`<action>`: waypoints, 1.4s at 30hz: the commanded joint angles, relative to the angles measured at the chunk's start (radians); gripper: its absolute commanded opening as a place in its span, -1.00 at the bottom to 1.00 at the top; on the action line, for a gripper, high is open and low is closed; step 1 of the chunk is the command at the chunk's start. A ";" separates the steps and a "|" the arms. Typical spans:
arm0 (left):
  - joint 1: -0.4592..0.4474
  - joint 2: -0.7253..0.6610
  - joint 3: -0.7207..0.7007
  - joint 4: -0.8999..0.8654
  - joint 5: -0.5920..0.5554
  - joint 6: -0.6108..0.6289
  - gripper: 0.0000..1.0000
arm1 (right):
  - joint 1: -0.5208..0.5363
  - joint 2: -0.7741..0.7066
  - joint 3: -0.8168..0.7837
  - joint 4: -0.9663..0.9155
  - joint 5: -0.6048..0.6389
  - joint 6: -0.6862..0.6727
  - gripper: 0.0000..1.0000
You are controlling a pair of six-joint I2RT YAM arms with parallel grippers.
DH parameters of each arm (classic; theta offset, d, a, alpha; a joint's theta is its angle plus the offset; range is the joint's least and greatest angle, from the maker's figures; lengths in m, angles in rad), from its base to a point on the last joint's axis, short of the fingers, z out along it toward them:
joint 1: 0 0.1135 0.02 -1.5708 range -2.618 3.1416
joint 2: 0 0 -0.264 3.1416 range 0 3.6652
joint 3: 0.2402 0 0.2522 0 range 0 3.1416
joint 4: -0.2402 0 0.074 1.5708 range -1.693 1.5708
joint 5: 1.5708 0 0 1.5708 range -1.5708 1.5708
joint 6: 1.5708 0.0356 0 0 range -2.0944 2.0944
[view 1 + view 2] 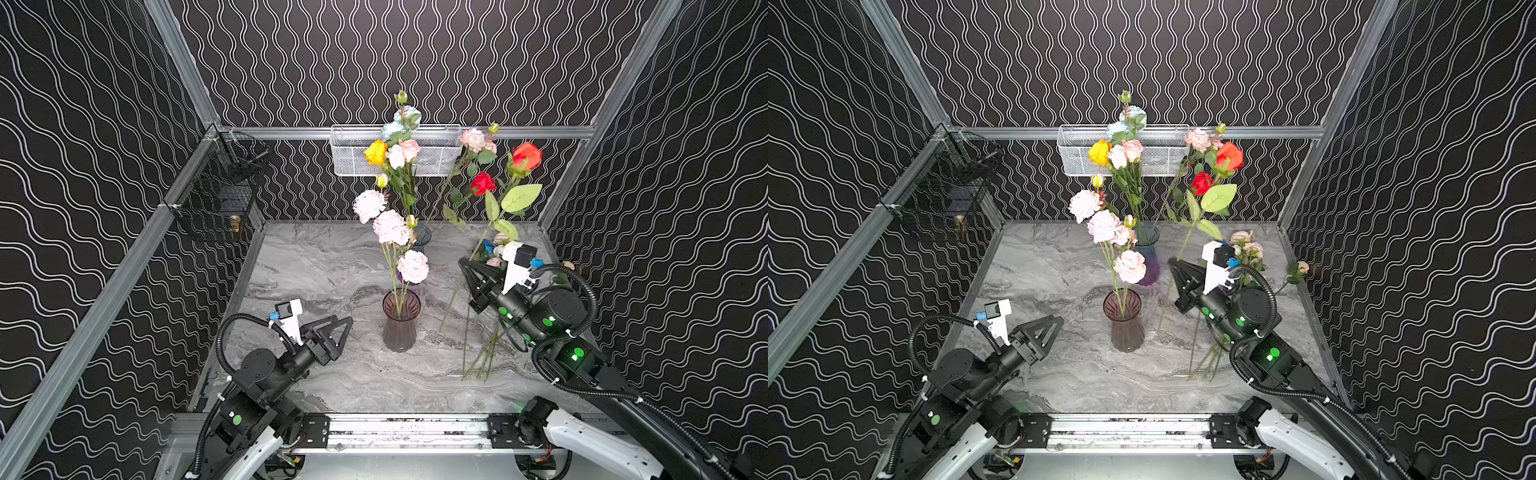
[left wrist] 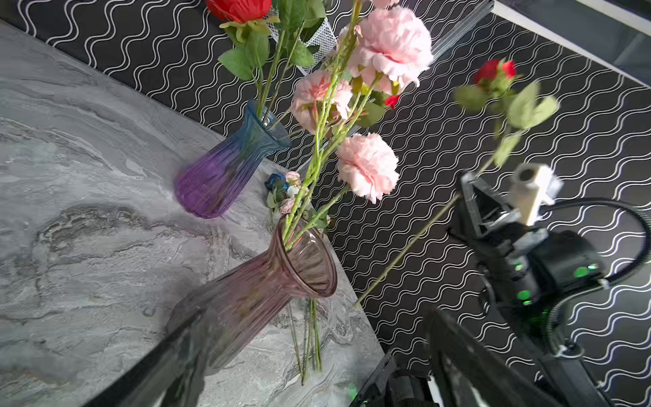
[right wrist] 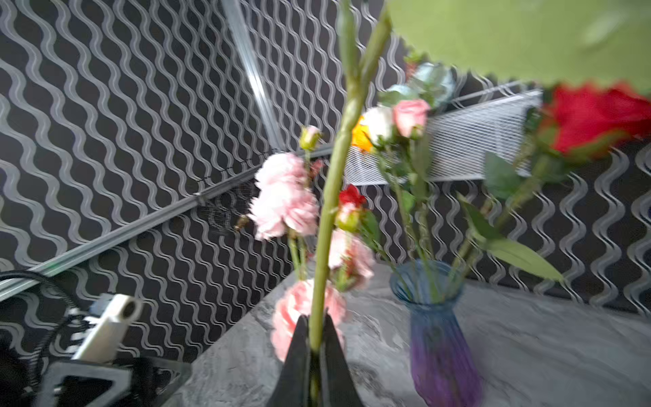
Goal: Arrange flowers in a vase
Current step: Pick up the flower from the flowers, then place the flower in the vase.
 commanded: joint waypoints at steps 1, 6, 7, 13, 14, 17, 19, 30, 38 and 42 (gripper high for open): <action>0.000 0.009 0.006 0.014 0.002 -0.039 0.93 | 0.075 0.067 0.082 0.082 -0.015 -0.117 -1.00; 0.000 0.005 0.040 -0.034 -0.012 -0.022 0.93 | 0.149 0.189 0.173 0.150 -0.029 -0.187 -1.00; 0.001 0.003 0.045 -0.046 -0.014 -0.019 0.93 | 0.154 0.211 0.171 0.183 -0.024 -0.199 -1.00; 0.000 -0.027 0.043 -0.077 -0.028 -0.028 0.94 | 0.167 0.316 0.143 0.359 0.028 -0.275 -1.00; 0.000 -0.033 0.042 -0.082 -0.033 -0.029 0.94 | 0.167 0.330 0.141 0.359 0.030 -0.280 -1.00; 0.000 -0.043 0.041 -0.097 -0.047 -0.023 0.94 | 0.174 0.351 0.114 0.340 0.026 -0.268 -1.00; 0.001 -0.043 0.037 -0.099 -0.051 -0.018 0.94 | 0.182 0.353 0.073 0.339 0.032 -0.253 -1.00; 0.000 0.037 0.040 -0.055 -0.031 0.008 0.94 | 0.226 0.331 0.080 -0.033 0.133 -0.176 -0.51; 0.000 0.115 0.035 0.020 -0.022 0.021 0.94 | 0.248 0.288 0.125 -0.212 0.241 -0.147 -0.28; 0.001 0.173 0.045 0.048 -0.002 0.031 0.93 | 0.268 0.225 0.111 -0.224 0.254 -0.132 -0.28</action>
